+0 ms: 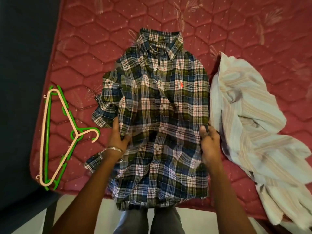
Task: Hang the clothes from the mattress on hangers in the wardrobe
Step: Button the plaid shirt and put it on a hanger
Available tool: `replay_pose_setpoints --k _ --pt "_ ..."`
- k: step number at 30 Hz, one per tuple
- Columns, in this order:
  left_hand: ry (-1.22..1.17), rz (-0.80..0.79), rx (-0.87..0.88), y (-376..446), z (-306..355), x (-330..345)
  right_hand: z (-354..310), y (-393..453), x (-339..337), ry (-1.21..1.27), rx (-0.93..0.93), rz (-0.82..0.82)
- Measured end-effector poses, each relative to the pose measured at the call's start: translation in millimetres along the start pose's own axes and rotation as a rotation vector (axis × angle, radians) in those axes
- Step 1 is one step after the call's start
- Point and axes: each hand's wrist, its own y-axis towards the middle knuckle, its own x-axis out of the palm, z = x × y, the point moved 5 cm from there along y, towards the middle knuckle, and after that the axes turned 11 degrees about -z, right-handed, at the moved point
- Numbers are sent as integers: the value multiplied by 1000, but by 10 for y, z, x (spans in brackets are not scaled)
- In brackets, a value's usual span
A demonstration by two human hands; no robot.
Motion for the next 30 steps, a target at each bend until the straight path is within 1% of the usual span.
replay_pose_setpoints --k 1,2,3,4,5,6,7,8,9,10,11,12,13,14,15,16,17,18,19,20,21,22,23,24,25,27,28,29,30 --pt "93 -61 -80 -56 -176 -17 99 -58 -103 -53 60 -3" --pt "200 -114 -211 -123 -320 -67 219 -116 -220 -165 100 -8" --pt "286 -153 -407 -234 -501 -116 326 -179 -315 -312 130 -33" --pt "326 -178 -571 -374 -625 -170 440 -258 -369 -503 183 -94" --pt "334 -192 -666 -497 -706 -182 559 -354 -384 -720 265 -172" --pt "294 -203 -691 -619 -738 -159 617 -475 -376 -917 332 -236" --pt "253 -178 -706 -731 -759 -123 618 -586 -350 -1077 376 -262" --pt "223 -163 -735 -835 -761 -76 548 -680 -298 -1181 404 -240" --pt "249 -120 -762 -912 -751 -32 428 -760 -229 -1263 419 -181" --pt "352 -42 -753 -932 -696 -18 244 -805 -134 -1340 406 -88" --pt "470 59 -731 -935 -599 -22 45 -824 -25 -1402 385 3" --pt "559 144 -659 -918 -404 -40 -128 -800 96 -1430 329 81" --pt "626 210 -556 -833 -302 -20 -275 -745 228 -1422 247 125" --pt "692 311 -418 -738 -167 -12 -353 -655 391 -1372 144 120" --pt "735 323 -274 -637 1 15 -422 -552 563 -1290 36 65" --pt "788 290 -119 -527 143 102 -449 -436 742 -1184 -56 -33" --pt "837 242 75 -421 292 243 -454 -340 923 -1098 -103 -144" --pt "857 179 226 -335 440 365 -423 -243 1082 -1029 -128 -231" --pt "868 93 326 -209 505 488 -373 -146 1214 -995 -140 -295" --pt "887 -17 316 -109 506 554 -299 -62 1296 -1000 -137 -327" --pt "902 -106 246 -14 409 600 -222 -1 1327 -1017 -119 -324" --pt "885 -158 134 104 281 600 -165 82 1300 -992 -86 -273" --pt "858 -185 27 153 176 581 -122 130 1222 -900 -39 -202" --pt "843 -189 -40 183 114 570 -99 194 1125 -802 -5 -122" --pt "839 -183 -70 178 100 559 -80 228 1041 -737 22 -67" --pt "785 -164 -46 157 133 565 -47 302 959 -724 60 -52" --pt "697 -157 -28 170 124 536 -60 314 973 -755 73 -66" --pt "551 -129 13 199 114 484 -91 314 984 -782 75 -75" --pt "366 -65 62 199 112 375 -147 299 1000 -795 74 -79"
